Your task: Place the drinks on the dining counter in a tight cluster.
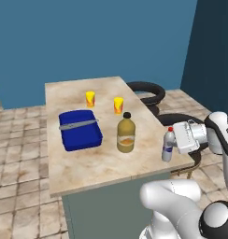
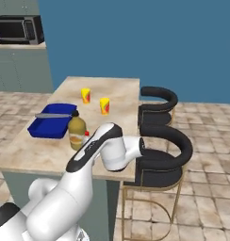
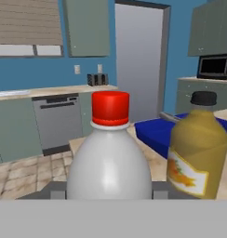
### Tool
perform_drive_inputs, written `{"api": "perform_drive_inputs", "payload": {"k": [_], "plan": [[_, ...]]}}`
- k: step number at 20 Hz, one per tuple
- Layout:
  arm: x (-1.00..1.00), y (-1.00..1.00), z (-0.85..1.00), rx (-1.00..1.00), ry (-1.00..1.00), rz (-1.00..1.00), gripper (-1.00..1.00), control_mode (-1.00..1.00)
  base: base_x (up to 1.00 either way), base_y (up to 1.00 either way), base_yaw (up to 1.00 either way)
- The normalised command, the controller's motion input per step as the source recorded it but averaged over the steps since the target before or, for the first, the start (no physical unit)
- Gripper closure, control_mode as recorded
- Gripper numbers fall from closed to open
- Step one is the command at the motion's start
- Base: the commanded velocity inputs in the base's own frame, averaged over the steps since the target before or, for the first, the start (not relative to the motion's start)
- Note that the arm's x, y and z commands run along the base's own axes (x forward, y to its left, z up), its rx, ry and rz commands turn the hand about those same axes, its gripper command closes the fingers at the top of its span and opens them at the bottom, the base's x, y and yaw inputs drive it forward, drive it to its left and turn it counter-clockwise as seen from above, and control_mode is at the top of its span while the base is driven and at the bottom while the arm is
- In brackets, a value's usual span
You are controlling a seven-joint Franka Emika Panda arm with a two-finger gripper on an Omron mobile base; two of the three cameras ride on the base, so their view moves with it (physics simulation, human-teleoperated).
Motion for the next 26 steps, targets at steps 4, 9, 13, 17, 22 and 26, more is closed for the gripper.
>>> {"api": "perform_drive_inputs", "payload": {"k": [4, 9, 13, 17, 22, 26], "plan": [[0.0, 0.0, 0.0, 0.0, 0.0, 0.0, 1.0, 1.0, 0.33, -0.32, 0.07], [0.0, 0.0, 0.0, 0.0, 0.0, 0.0, 1.0, 1.0, 0.36, -0.28, 0.1], [0.0, 0.0, 0.0, 0.0, 0.0, 0.0, 1.0, 1.0, 0.4, -0.25, 0.13], [0.0, 0.0, 0.0, 0.0, 0.0, 0.0, 1.0, 1.0, 0.29, -0.27, 0.17], [0.0, 0.0, 0.0, 0.0, 0.0, 0.0, 1.0, 1.0, 0.15, -0.19, 0.07], [0.0, 0.0, 0.0, 0.0, 0.0, 0.0, 1.0, 1.0, 0.0, -0.02, 0.0]]}}
